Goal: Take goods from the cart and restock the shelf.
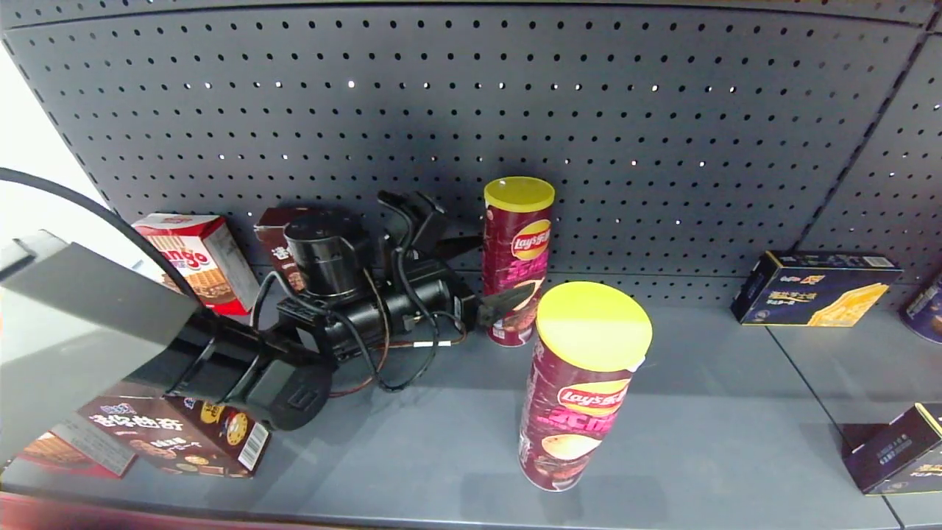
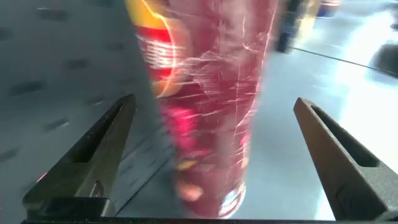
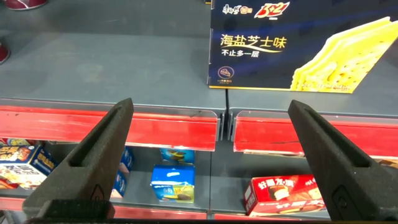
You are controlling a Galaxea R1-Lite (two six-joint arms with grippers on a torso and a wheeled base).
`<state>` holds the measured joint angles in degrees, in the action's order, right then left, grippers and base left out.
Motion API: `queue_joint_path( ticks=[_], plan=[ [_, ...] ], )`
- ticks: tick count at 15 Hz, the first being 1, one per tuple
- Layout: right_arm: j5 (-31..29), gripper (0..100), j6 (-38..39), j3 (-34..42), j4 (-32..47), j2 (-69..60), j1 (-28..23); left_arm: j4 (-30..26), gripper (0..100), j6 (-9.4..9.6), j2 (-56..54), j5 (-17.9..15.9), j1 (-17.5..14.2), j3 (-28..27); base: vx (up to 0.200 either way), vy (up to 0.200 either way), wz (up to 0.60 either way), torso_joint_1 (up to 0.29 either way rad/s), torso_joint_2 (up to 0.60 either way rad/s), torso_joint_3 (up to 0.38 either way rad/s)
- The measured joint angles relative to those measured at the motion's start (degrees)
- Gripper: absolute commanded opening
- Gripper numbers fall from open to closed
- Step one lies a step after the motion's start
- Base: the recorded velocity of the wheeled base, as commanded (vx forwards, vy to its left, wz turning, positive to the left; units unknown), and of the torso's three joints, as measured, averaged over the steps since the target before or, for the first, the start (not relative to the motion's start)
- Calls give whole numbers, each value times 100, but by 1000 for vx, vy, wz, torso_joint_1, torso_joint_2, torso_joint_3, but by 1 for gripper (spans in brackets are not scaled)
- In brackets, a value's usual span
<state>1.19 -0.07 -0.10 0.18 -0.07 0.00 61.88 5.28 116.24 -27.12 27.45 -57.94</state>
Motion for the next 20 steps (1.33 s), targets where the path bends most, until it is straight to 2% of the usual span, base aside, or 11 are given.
queue_joint_path(
  ticks=[3,5,7,9,14,20],
  plan=[
    [2,100,0,0,0,0,0,-328,100,0,-413,573,55,299,0,0,0,0,0,0],
    [0,100,0,2,0,0,0,-602,100,22,-673,707,72,524,0,0,0,0,0,0],
    [0,100,0,2,0,0,0,-840,100,163,-819,945,68,605,0,0,0,0,0,0],
    [0,100,0,2,0,0,0,-990,100,249,-905,991,68,621,0,0,0,0,0,0],
    [2,100,0,0,0,0,0,-1365,100,336,-926,1464,145,443,0,0,0,0,0,0],
    [2,100,0,0,0,0,0,-1436,100,389,-673,1777,190,116,0,0,0,0,0,0]
  ],
)
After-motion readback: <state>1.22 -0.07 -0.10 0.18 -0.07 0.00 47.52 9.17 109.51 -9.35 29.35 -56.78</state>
